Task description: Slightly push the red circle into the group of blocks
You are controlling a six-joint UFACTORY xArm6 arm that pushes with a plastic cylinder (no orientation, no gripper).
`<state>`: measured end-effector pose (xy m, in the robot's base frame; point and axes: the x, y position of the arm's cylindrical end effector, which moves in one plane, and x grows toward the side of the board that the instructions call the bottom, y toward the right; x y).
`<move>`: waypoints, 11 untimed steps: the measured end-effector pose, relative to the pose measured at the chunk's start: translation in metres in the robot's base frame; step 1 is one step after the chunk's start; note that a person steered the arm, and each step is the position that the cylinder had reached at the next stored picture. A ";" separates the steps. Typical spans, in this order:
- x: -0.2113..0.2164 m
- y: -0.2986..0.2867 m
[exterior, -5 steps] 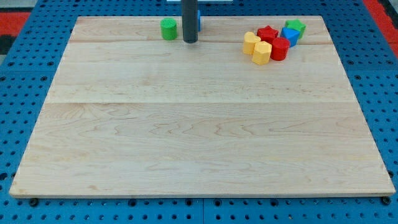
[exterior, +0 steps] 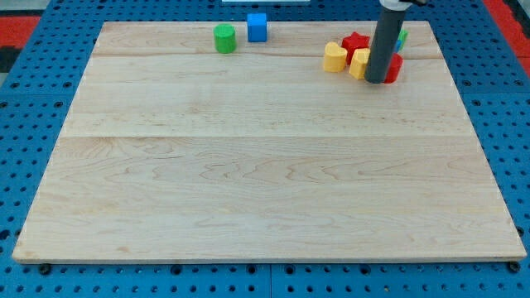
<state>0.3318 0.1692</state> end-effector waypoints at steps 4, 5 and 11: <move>0.014 0.062; 0.005 0.059; -0.065 0.080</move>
